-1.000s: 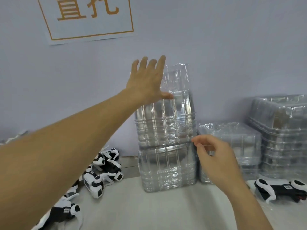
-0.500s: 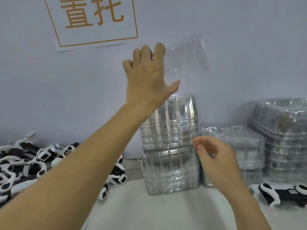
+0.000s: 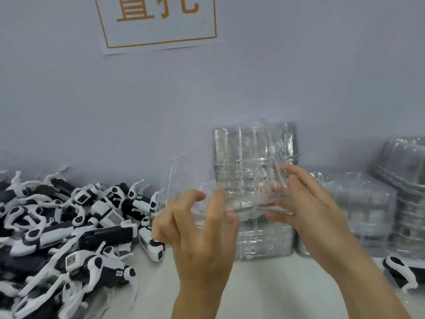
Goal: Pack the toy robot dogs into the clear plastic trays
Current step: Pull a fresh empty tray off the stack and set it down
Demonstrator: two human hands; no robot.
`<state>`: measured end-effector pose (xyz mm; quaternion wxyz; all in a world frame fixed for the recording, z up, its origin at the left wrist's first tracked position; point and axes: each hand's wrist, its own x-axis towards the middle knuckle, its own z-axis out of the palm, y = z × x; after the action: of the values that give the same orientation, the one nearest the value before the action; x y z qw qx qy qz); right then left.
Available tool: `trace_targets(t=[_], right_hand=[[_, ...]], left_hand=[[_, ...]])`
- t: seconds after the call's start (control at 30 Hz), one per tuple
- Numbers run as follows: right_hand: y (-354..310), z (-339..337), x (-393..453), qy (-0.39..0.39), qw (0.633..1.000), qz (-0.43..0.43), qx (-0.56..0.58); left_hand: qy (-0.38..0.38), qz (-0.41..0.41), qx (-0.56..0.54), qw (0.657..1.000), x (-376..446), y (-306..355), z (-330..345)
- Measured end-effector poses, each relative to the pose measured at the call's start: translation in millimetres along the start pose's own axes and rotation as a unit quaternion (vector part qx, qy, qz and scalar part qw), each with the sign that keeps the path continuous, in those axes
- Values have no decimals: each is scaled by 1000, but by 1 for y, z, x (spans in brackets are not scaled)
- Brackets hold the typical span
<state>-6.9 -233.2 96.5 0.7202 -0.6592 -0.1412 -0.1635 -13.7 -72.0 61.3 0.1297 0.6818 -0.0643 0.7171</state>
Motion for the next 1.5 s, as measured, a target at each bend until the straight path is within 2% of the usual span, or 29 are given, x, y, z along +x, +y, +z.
trace_targets(t=[0.13, 0.27, 0.43, 0.57, 0.7, 0.83, 1.03, 1.13, 1.23, 1.27, 1.33, 1.4, 1.47, 1.5], right_hand=[[-3, 2, 0, -31, 995, 57, 74], [-7, 1, -2, -53, 995, 66, 58], [-1, 4, -3, -5, 998, 50, -33], [4, 6, 0, 50, 999, 17, 8], [8, 7, 0, 68, 997, -23, 32], [13, 9, 1, 80, 994, -18, 71], [9, 7, 1, 75, 992, 24, 95], [3, -2, 2, 8, 978, 72, 196], [0, -7, 0, -14, 967, 73, 244], [0, -8, -1, -12, 966, 63, 251], [2, -3, -2, -7, 965, 40, 259], [5, 6, -2, 10, 965, 8, 264], [9, 17, -2, 29, 965, -25, 261], [11, 24, -2, 35, 965, -31, 256]], left_hand=[[-46, 44, 3, 998, -19, -17, 2], [-80, 54, -13, 995, -32, -21, 7], [-171, 46, -79, 981, -44, -16, 8], [-240, 42, -111, 964, -48, -14, 5], [-257, 36, -100, 961, -46, -14, 5], [-227, -44, -74, 970, -38, -9, 9], [-196, -211, -90, 953, -13, -9, 6], [-170, -381, -184, 890, 9, -14, 9], [-130, -388, -199, 890, 4, -18, 5], [-145, -417, -238, 865, 4, -19, 4], [-186, -475, -330, 794, 6, -21, 6], [-192, -550, -446, 680, 11, -19, 7], [-187, -582, -541, 578, 17, -12, 3], [-195, -583, -563, 552, 19, -9, 1]])
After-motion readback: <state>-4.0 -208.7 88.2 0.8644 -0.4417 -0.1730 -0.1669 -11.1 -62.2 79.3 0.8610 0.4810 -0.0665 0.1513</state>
